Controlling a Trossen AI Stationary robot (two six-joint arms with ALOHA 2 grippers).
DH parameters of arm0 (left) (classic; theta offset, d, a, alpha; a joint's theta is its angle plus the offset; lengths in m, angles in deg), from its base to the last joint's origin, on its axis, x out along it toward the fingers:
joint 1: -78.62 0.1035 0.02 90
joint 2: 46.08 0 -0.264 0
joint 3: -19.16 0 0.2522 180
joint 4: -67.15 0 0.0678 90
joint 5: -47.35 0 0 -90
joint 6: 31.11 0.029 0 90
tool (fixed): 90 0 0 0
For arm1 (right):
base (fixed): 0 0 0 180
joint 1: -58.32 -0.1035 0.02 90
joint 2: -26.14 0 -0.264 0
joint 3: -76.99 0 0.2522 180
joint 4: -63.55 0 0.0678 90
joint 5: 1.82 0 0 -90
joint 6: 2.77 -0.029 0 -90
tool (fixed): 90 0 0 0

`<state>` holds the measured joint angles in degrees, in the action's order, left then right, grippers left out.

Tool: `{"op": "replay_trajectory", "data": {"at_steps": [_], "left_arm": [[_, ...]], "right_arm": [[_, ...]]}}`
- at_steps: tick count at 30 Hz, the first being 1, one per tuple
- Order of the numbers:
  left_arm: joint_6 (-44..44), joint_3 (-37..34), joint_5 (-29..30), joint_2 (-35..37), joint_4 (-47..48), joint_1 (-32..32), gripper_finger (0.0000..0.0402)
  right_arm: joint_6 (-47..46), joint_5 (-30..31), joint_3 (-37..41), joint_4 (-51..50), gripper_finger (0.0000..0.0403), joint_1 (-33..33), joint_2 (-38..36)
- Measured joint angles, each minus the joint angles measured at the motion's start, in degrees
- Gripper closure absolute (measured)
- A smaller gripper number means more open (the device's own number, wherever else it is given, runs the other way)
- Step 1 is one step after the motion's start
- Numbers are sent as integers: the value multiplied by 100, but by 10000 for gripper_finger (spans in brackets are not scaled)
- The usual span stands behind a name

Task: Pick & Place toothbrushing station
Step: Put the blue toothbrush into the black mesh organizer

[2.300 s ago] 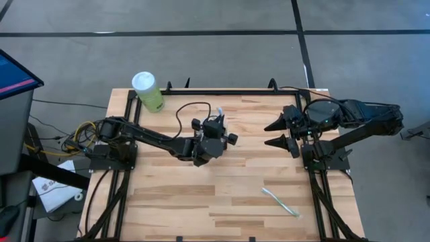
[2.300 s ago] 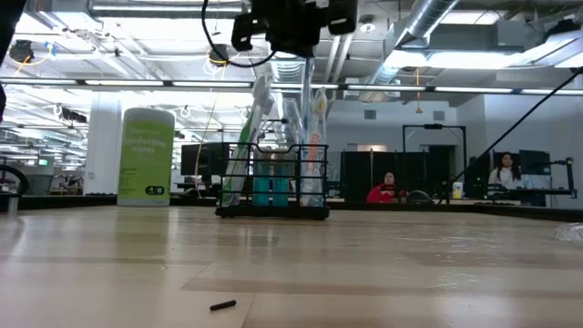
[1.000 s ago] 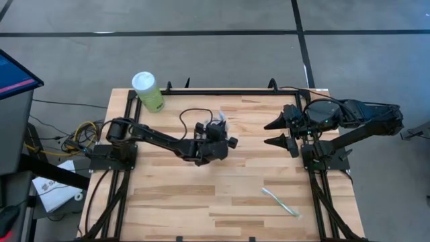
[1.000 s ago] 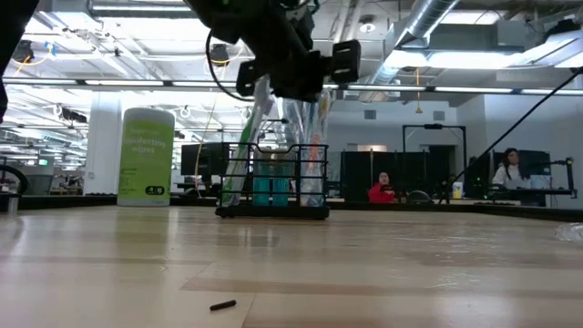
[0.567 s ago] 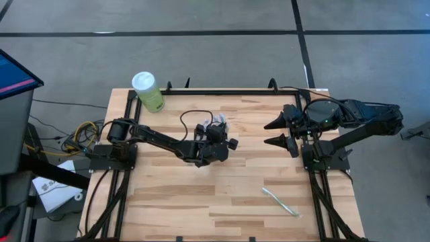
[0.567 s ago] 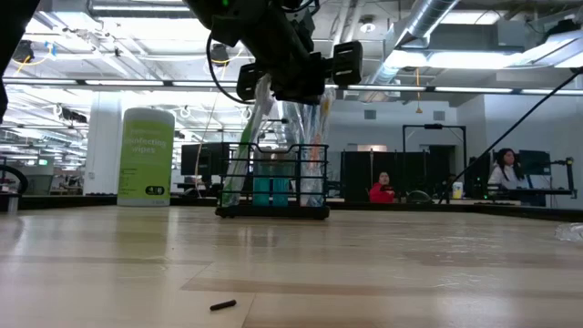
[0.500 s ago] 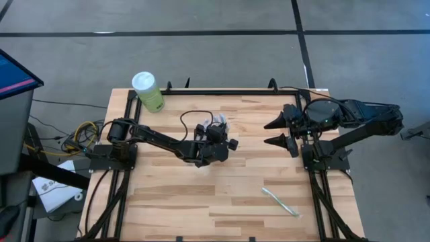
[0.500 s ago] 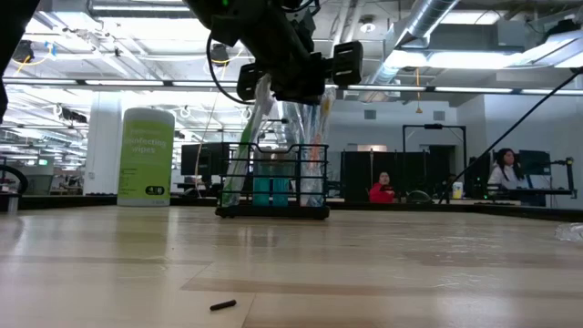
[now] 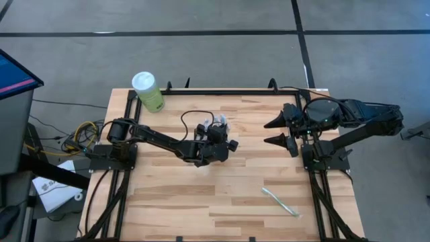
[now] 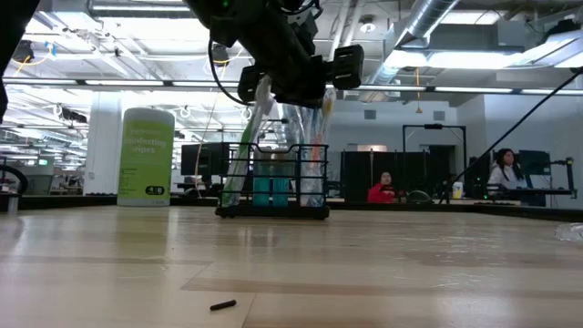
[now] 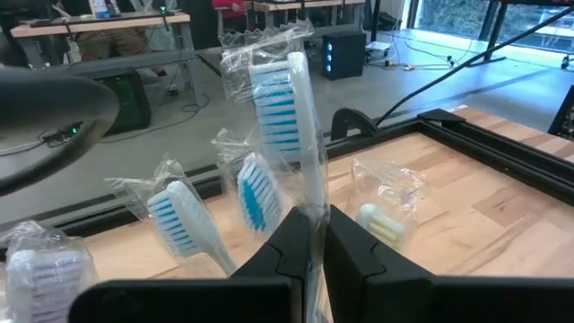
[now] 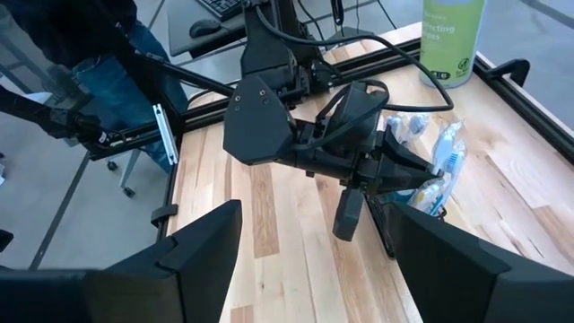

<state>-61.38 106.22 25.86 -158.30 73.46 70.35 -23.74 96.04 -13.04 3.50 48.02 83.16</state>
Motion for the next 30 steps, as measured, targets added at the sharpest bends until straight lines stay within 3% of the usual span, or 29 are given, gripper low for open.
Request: {"op": "replay_trajectory", "data": {"at_steps": [10,15,30], "left_arm": [[-181,0,-138,9,361,37,396],[-173,0,-568,9,407,129,396],[-133,0,-414,9,663,125,393]], "right_arm": [[0,0,0,0,132,0,0],[2,0,0,0,132,0,0],[44,125,0,0,132,0,0]]}}
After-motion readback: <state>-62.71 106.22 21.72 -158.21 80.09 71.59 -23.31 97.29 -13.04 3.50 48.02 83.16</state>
